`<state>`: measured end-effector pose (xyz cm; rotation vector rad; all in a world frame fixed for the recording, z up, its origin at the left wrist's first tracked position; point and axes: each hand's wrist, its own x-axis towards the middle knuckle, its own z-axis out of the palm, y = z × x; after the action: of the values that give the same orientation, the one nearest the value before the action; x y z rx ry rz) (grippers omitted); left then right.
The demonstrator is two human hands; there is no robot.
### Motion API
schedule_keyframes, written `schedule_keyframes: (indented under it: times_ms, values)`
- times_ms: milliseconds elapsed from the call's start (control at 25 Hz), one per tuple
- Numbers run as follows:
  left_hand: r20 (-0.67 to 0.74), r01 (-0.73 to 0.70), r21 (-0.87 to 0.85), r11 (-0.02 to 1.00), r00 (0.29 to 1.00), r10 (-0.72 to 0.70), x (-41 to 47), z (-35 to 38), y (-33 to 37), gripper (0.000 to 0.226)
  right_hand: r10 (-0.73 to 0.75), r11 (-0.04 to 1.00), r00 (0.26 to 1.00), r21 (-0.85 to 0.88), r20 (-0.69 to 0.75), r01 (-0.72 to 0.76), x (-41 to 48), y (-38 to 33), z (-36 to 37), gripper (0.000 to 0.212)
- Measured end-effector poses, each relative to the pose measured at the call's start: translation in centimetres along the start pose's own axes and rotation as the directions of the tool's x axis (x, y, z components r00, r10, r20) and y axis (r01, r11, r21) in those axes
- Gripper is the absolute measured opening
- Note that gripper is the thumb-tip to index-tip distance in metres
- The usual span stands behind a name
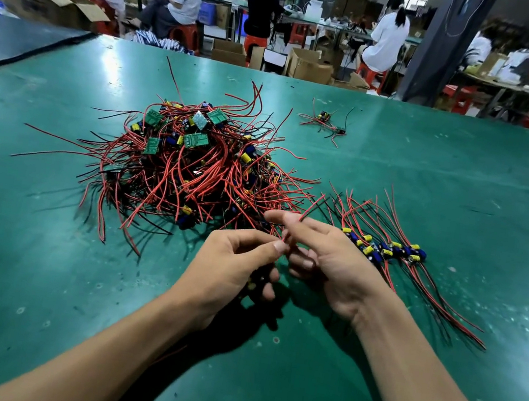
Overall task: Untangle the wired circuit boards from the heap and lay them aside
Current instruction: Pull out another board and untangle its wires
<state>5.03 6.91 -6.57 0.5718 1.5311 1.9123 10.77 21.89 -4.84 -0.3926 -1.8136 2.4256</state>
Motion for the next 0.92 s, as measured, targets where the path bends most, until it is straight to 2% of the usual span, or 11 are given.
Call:
schedule_keyframes:
  times_ms: [80, 160, 400, 600, 800, 920]
  values:
    - [0.001, 0.042, -0.049, 0.998, 0.999, -0.042, 0.1, -0.3, 0.2, 0.010, 0.001, 0.998, 0.997, -0.064, 0.083, 0.004, -0.3, 0.1, 0.0, 0.033]
    - [0.026, 0.073, -0.076, 0.994, 0.997, -0.071, 0.1, -0.5, 0.4, 0.012, -0.028, 0.993, 0.995, -0.111, 0.098, 0.039, -0.3, 0.1, -0.2, 0.032]
    - [0.044, 0.041, -0.060, 0.997, 0.998, -0.038, 0.1, -0.1, 0.2, 0.024, -0.030, 0.994, 0.999, -0.108, -0.018, 0.028, 0.2, 0.2, 0.1, 0.042]
    - [0.021, -0.087, 0.097, 0.991, 0.996, 0.086, 0.0, 0.3, 0.2, 0.019, -0.028, 0.999, 0.986, -0.029, -0.167, 0.023, 0.8, 0.3, 0.2, 0.044]
    - [0.036, -0.119, 0.172, 0.978, 0.993, 0.115, -0.1, 0.3, 0.1, 0.022, 0.012, 0.994, 0.960, 0.104, -0.278, 0.017, 1.0, -0.4, -0.7, 0.049]
    - [0.055, -0.137, 0.211, 0.968, 0.990, 0.129, -0.1, 0.3, 0.1, 0.020, 0.124, 0.958, 0.955, 0.283, -0.269, -0.045, 0.9, -0.9, -1.0, 0.060]
